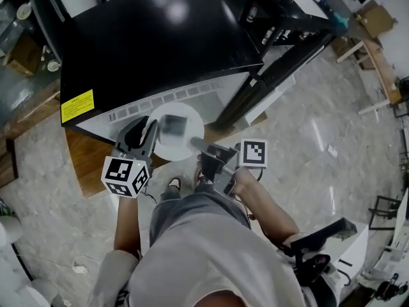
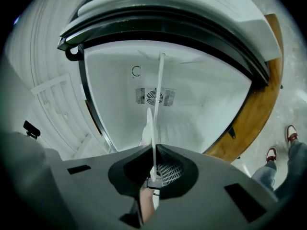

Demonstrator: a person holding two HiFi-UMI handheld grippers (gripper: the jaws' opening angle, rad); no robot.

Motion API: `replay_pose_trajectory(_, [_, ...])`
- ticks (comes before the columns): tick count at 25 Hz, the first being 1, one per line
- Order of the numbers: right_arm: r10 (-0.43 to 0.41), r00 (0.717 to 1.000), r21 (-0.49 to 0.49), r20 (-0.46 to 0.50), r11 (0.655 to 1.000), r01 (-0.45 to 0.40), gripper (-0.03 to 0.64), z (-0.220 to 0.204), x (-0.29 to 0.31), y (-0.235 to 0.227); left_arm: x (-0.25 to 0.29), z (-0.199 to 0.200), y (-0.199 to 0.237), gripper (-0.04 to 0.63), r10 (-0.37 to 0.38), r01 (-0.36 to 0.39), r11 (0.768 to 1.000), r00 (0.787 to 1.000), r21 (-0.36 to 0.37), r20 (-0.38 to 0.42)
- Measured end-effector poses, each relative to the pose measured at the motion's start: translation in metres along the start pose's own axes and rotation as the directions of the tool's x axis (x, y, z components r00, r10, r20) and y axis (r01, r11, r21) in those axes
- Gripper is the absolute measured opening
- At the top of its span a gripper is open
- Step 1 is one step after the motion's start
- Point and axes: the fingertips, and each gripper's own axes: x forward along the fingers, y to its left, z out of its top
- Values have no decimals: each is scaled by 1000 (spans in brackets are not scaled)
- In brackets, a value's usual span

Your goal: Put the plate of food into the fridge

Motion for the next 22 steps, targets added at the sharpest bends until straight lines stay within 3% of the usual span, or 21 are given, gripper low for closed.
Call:
replay_pose_trajectory(4, [-7, 999, 29, -53, 1000, 9, 28, 38, 24, 0, 26, 13, 26, 106, 112, -112, 993, 994, 24, 11])
replay_pose_trajectory(8, [-2, 997, 52, -75, 999, 6, 28, 38, 40, 8, 17, 25, 41, 104, 195, -196, 979, 981, 49, 25])
replay_pose_trajectory(15, [-37, 999, 104, -20, 994, 39, 26, 45, 68, 22, -13, 54, 69, 104, 295, -300, 950, 953, 89, 62])
replay_pose_trajectory(18, [-54, 999, 129, 3, 990, 53, 28, 47, 80, 28, -34, 63, 55, 67, 253, -261, 959, 964, 108, 80])
replay_pose_trajectory(22, [-54, 998, 139, 19, 989, 50, 28, 57, 89, 39, -39, 57, 4, 49, 96, -100, 990, 994, 102, 48])
